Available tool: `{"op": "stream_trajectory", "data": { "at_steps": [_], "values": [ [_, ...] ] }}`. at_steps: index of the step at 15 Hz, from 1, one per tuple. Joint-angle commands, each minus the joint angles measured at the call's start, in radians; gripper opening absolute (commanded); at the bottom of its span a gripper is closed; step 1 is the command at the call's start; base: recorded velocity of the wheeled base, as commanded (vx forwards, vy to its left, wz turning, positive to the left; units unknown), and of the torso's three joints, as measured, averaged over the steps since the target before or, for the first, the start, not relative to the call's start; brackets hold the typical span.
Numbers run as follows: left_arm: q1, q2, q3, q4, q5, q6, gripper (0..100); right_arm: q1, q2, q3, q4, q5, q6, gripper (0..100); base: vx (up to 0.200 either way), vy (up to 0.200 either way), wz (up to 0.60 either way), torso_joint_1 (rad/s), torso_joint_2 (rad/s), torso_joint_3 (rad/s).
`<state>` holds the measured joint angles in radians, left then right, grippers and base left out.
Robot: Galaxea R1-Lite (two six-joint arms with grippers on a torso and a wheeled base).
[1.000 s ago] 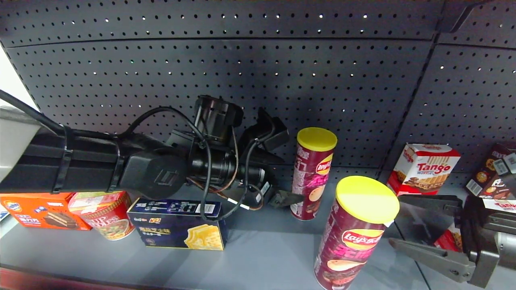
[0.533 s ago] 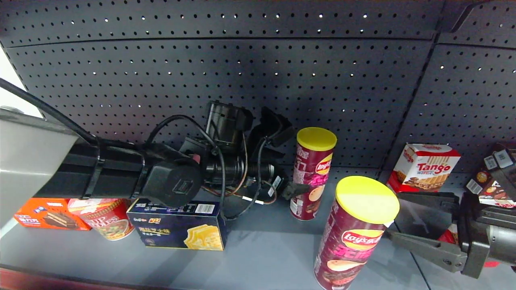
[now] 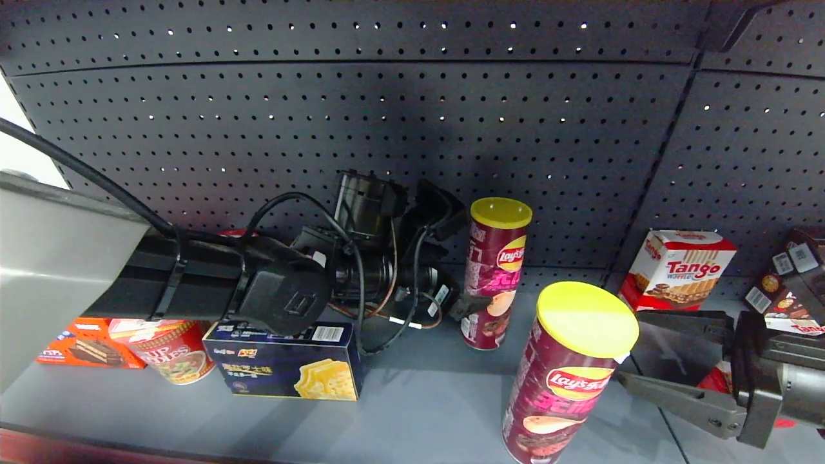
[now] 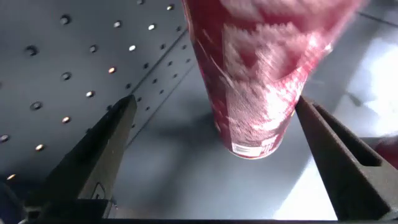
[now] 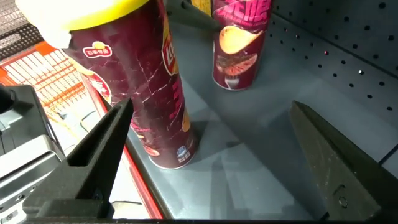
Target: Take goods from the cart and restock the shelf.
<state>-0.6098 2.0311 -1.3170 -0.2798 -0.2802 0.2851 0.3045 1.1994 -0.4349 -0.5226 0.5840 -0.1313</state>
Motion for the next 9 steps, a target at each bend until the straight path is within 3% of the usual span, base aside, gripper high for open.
{"op": "stream_trajectory", "data": {
  "at_steps": [1,9],
  "values": [
    [0.001,-0.003,0.002,0.002,0.006,0.0,100,0.001,-0.003,0.001,-0.001,0.0,-0.001,100,0.0,0.0,0.0,0.0,0.0,0.0],
    [0.027,-0.038,0.041,0.008,0.081,0.02,100,-0.001,-0.026,0.024,-0.001,0.0,-0.001,100,0.0,0.0,0.0,0.0,0.0,0.0]
  ]
}}
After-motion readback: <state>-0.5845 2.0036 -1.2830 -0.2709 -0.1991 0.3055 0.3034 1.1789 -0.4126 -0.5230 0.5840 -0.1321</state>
